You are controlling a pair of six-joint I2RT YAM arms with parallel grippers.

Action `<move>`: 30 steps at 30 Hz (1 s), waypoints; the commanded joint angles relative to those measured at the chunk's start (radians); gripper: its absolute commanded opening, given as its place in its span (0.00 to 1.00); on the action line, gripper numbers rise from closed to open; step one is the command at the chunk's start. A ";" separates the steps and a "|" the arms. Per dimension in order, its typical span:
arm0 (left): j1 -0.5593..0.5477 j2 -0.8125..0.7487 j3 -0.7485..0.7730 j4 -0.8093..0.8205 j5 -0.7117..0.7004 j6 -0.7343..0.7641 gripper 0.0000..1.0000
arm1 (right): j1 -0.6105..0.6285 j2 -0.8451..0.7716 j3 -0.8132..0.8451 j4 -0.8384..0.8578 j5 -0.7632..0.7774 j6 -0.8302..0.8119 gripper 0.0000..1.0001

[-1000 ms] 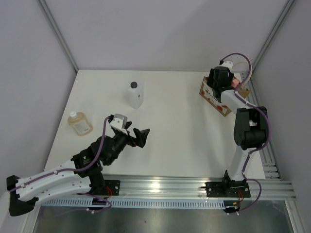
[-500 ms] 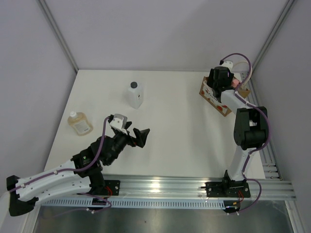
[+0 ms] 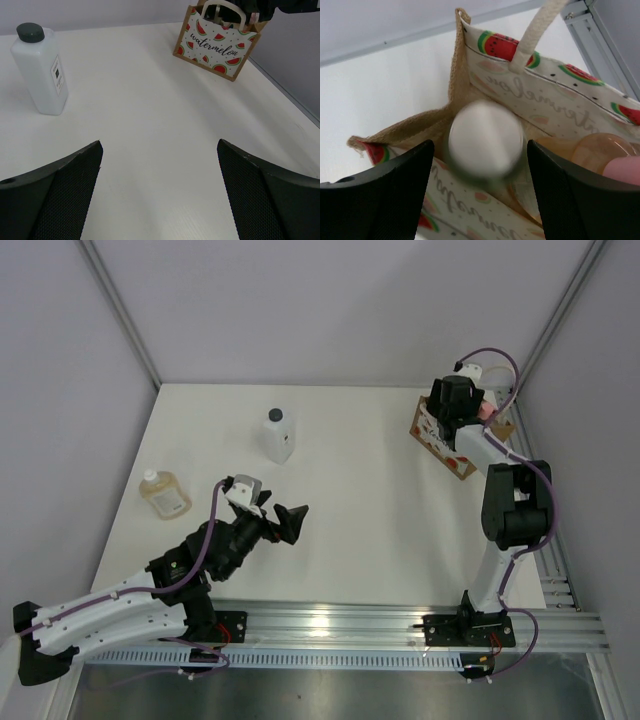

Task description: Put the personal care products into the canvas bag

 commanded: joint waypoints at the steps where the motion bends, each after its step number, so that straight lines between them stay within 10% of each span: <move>1: 0.004 -0.006 0.036 0.006 0.015 0.001 0.99 | 0.009 -0.068 0.033 0.080 0.018 0.013 0.79; 23: 0.004 0.011 0.039 0.006 0.007 0.004 0.99 | 0.000 -0.388 0.121 -0.084 -0.315 0.001 0.79; 30: 0.004 -0.001 0.027 0.012 -0.031 0.002 0.99 | 0.244 -0.407 0.076 -0.098 -0.536 -0.050 0.83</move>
